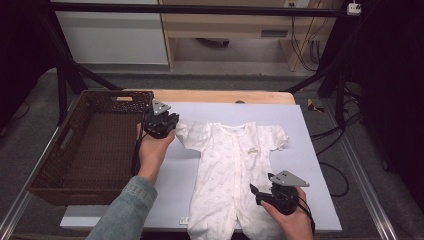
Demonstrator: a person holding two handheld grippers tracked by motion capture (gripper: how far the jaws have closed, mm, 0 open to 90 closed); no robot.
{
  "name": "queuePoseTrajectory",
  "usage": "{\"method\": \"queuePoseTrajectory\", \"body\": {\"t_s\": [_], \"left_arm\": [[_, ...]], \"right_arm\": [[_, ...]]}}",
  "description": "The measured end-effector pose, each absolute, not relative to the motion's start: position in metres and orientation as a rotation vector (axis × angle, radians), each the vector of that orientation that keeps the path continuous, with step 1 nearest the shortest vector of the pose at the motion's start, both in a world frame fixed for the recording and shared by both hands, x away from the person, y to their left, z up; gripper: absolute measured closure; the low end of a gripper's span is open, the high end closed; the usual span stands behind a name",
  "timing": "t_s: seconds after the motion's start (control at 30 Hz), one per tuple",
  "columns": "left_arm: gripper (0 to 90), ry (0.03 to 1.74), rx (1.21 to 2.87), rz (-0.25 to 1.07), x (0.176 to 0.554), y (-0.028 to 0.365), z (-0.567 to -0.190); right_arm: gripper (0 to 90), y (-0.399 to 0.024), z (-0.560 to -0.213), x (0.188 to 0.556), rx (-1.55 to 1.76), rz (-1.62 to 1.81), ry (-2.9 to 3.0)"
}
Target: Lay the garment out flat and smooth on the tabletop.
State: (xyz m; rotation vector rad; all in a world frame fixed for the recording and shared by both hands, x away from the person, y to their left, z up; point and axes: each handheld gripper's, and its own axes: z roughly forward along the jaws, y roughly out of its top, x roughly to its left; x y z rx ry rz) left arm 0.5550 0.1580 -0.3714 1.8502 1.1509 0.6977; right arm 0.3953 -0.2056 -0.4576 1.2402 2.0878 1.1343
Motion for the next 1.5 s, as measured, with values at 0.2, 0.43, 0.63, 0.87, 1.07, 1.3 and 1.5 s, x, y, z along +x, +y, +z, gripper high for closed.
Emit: {"method": "queuePoseTrajectory", "body": {"t_s": [0.2,0.43,0.63,0.87,1.07,1.3,1.5], "left_arm": [[82.8,1.175,1.859,0.689,0.558,0.160,-0.378],[75.4,1.228,1.868,0.691,0.560,0.162,-0.388],[73.0,1.237,1.860,0.701,0.560,0.163,-0.389],[73.0,1.238,1.862,0.711,0.558,0.164,-0.388],[72.3,1.234,1.854,0.726,0.554,0.164,-0.385],[70.7,1.209,1.836,0.728,0.546,0.162,-0.383],[68.8,1.193,1.842,0.723,0.540,0.159,-0.388]], "right_arm": [[25.4,-0.205,-0.458,0.395,1.237,1.140,2.087],[24.8,-0.205,-0.458,0.395,1.222,1.141,2.091],[24.6,-0.207,-0.457,0.395,1.226,1.149,2.081],[24.6,-0.212,-0.455,0.394,1.232,1.153,2.066],[24.6,-0.214,-0.454,0.394,1.240,1.156,2.054],[24.0,-0.217,-0.453,0.394,1.247,1.152,2.045],[23.0,-0.220,-0.453,0.396,1.257,1.149,2.040]]}}
